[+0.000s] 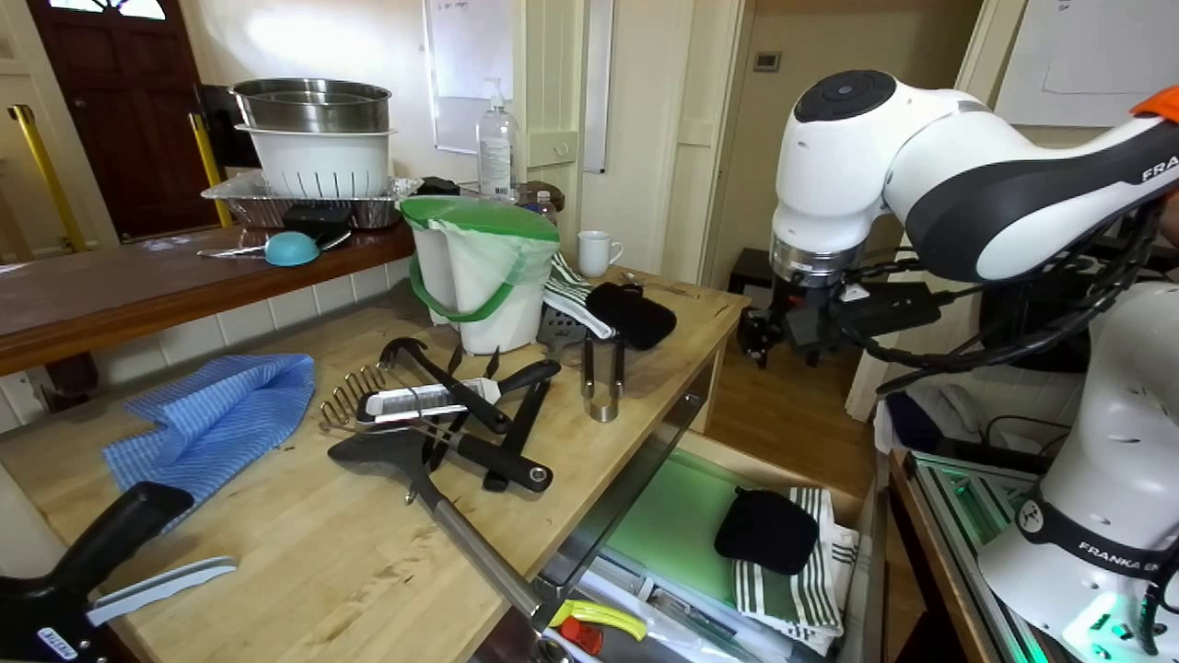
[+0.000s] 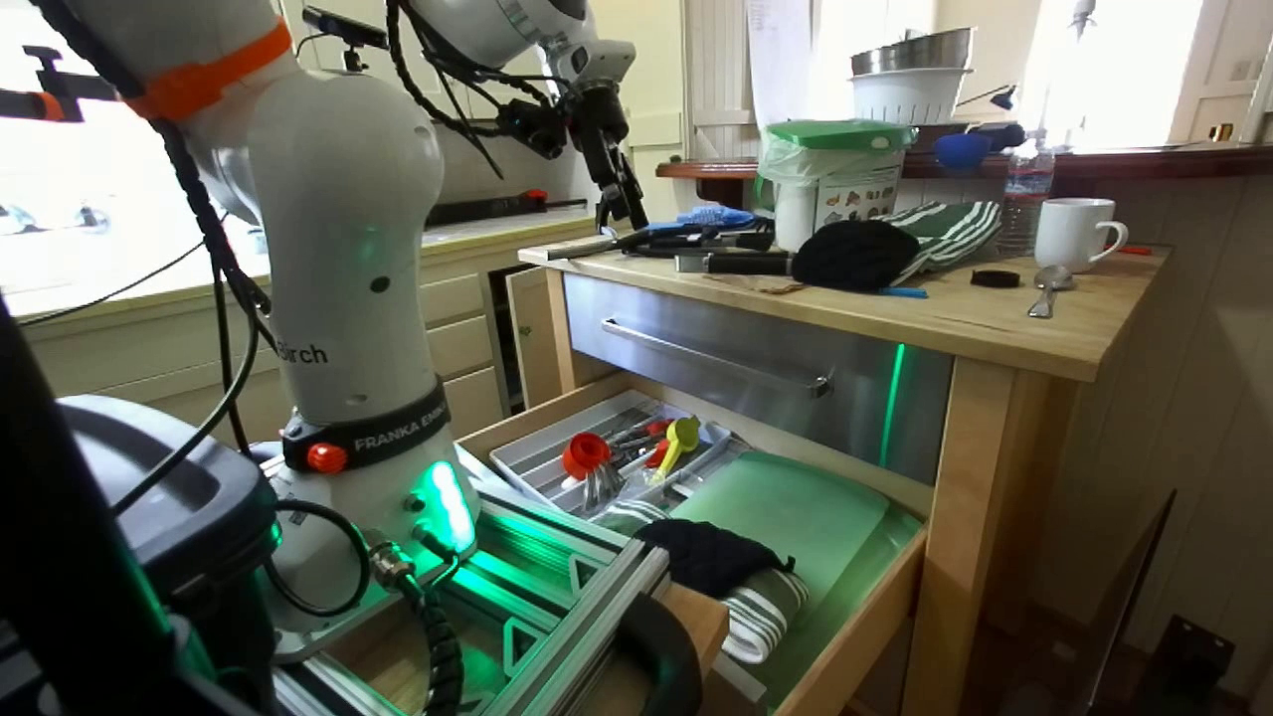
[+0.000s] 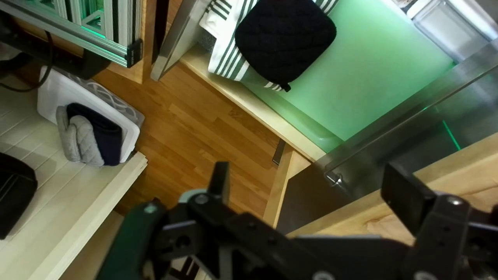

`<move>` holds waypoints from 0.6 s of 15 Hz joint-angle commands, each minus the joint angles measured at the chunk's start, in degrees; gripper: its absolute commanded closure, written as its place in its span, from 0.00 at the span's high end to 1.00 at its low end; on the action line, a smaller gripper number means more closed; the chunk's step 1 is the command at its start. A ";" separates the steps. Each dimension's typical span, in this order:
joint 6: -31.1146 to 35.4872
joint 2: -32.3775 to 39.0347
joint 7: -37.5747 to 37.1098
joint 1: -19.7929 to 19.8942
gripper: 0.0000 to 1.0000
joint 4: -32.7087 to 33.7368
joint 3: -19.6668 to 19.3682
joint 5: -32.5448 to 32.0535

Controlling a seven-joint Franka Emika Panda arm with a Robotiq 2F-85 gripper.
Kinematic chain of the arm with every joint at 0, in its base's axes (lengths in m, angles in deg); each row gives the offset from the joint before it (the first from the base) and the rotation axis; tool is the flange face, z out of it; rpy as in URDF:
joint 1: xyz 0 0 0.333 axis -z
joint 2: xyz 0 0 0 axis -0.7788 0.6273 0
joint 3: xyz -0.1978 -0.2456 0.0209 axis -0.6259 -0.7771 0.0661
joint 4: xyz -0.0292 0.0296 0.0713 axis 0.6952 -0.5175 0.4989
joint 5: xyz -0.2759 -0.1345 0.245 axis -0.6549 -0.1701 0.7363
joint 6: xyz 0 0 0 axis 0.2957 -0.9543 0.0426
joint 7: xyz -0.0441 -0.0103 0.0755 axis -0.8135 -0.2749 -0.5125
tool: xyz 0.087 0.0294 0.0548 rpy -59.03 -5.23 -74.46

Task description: Open the first top drawer

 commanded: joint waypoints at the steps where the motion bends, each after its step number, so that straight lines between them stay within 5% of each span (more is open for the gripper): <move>1: 3.49 -1.13 -9.91 -0.28 1.00 -3.27 0.59 -2.07; 6: 13.83 -1.70 -25.74 -0.76 1.00 -10.59 1.24 -0.50; 9: 18.40 5.43 -22.34 -2.53 1.00 -8.69 -0.39 2.42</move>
